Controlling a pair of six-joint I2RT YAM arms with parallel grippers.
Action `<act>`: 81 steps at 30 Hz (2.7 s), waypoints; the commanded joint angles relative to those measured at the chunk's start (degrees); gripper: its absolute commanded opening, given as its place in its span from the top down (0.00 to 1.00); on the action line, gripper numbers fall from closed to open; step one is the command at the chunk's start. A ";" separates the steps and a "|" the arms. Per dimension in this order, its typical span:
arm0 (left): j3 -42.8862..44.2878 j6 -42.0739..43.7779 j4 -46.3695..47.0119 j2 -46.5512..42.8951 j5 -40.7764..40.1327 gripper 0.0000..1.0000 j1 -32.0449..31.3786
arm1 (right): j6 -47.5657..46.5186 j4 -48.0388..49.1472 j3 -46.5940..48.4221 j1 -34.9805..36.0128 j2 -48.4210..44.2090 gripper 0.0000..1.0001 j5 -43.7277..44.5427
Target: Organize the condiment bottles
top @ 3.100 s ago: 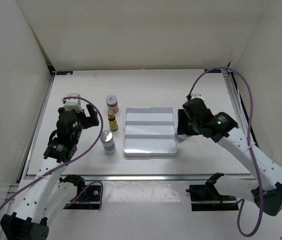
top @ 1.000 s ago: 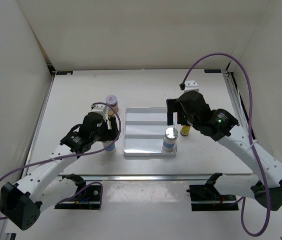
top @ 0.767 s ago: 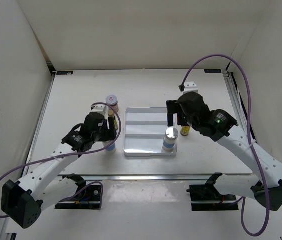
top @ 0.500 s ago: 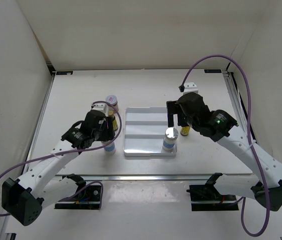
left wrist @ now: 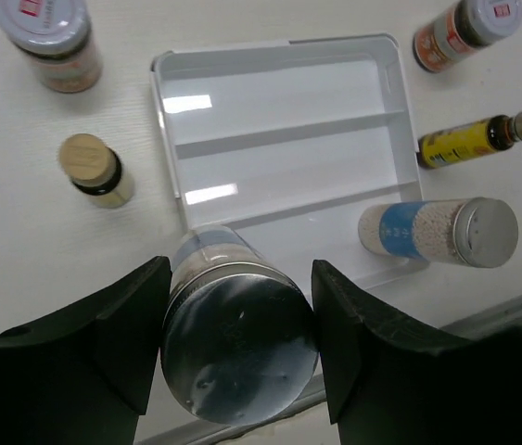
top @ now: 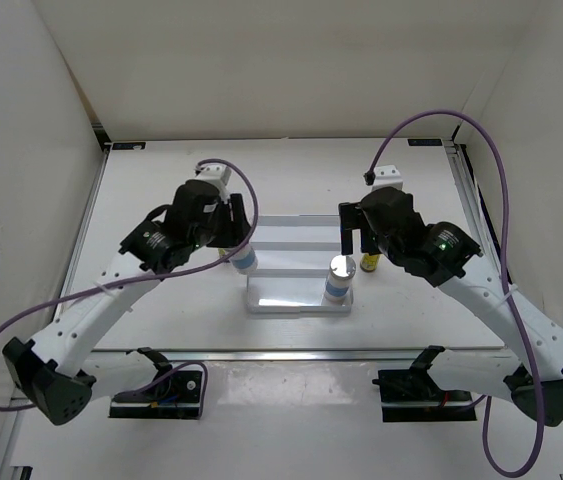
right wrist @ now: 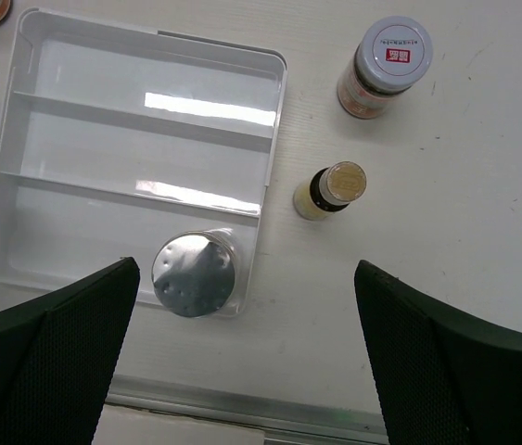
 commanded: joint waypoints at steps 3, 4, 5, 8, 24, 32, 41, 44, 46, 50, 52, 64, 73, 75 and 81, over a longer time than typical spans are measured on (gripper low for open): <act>1.75 -2.83 3.89 5.37 2.40 0.78 -5.29 | -0.73 -0.76 0.05 0.25 -1.17 0.00 2.52; 1.22 -3.44 5.73 6.00 2.40 0.78 -6.51 | -0.73 -0.76 0.05 0.25 -1.17 0.00 2.52; -0.35 -3.45 6.79 6.52 2.40 0.78 -7.14 | -0.21 -1.37 0.05 0.25 -1.17 0.00 3.13; -4.04 -3.97 10.65 8.37 0.56 0.78 -8.81 | -0.20 -1.37 0.05 0.25 -1.78 0.00 3.14; -8.02 -3.97 15.24 14.70 -4.63 0.33 -11.98 | 0.41 -2.43 -1.62 0.25 0.23 0.00 6.03; -1.26 -2.05 11.11 9.88 -7.53 0.00 -13.03 | 2.52 -3.04 -1.62 -5.97 4.80 0.00 6.40; 1.48 3.15 8.12 2.67 -15.17 0.00 -12.42 | 1.82 0.30 -1.62 -15.91 14.12 0.00 -4.07; -0.10 3.15 6.97 1.09 -15.17 0.00 -10.31 | 1.11 1.61 -1.62 -15.92 16.93 0.09 -5.48; -1.68 3.15 6.45 0.20 -14.47 0.00 -9.00 | 1.11 2.14 -1.62 -15.92 18.60 0.10 -6.00; -3.70 2.62 6.45 -2.08 -13.42 0.00 -7.85 | 1.64 2.67 -2.67 -16.53 20.71 0.17 -5.48; -4.23 2.62 6.45 -2.70 -13.42 0.00 -7.32 | 1.64 3.20 -3.20 -17.15 20.72 0.20 -6.09; -5.38 2.62 5.30 -3.84 -12.36 0.00 -5.65 | 1.64 4.25 -4.96 -20.58 21.25 0.55 -9.26; -5.38 2.62 5.30 -3.84 -11.84 0.00 -5.12 | 0.59 4.25 -3.65 -20.58 19.41 0.94 -9.96; -5.91 3.15 5.30 -3.84 -11.83 0.00 -4.59 | 0.59 2.94 -1.98 -20.58 17.92 0.99 -9.44; -6.96 3.67 5.30 -2.79 -11.83 0.00 -2.84 | -2.66 2.23 3.21 -19.53 14.31 0.99 -12.50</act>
